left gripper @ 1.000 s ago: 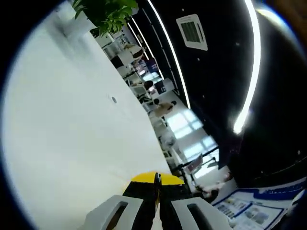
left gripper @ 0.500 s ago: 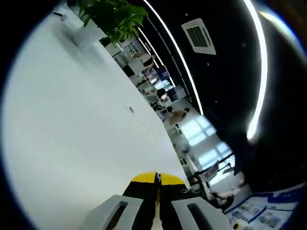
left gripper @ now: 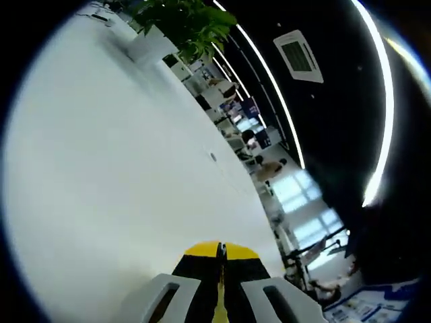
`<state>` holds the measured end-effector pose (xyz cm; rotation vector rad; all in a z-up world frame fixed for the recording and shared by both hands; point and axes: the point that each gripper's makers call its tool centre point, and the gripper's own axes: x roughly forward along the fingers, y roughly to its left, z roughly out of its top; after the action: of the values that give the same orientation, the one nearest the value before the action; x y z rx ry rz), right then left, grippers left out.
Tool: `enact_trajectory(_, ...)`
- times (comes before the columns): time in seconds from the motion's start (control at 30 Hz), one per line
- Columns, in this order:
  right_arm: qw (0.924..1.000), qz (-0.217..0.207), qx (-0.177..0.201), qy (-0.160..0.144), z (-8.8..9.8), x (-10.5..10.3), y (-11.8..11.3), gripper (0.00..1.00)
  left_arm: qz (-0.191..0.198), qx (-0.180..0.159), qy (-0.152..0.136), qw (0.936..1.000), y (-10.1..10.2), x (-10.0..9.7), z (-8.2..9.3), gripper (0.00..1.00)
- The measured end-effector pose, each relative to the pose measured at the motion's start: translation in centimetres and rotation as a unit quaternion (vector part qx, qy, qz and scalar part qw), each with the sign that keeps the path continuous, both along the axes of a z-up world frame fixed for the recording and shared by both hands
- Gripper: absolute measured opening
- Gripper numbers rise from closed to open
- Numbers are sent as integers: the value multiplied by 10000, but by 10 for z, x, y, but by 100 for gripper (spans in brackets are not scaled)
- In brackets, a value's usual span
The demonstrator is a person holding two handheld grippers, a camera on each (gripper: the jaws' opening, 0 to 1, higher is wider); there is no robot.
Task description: Compare the silicone blocks by pressing each to a similar depth, holding the contact briefly, and releasing to observe deformation and rebound differences across the visible hardness samples.
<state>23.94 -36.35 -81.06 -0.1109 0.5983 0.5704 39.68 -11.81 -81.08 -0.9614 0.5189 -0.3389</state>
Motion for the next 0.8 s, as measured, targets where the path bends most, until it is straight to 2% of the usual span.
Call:
enact_trajectory(0.23,10000,-16,4,40,-2,0,0,95,-161,593,-79,9981,0,2,-7,0)
enact_trajectory(0.3,10000,-13,-1,50,-2,0,0,95,-180,901,-151,9957,3,5,-12,0)
enact_trajectory(0.4,10000,-7,-16,60,-3,-1,0,95,-198,970,-116,9950,4,6,-17,0)
enact_trajectory(0.5,10000,-2,-4,63,-3,-1,0,95,-268,1401,-254,9895,8,9,-23,0)
enact_trajectory(0.7,10000,-7,-13,51,-3,-1,0,95,-266,1709,-312,9844,12,13,-32,1)
enact_trajectory(0.8,10000,-28,-1,20,-3,0,0,96,-231,1654,-303,9855,14,13,-33,2)
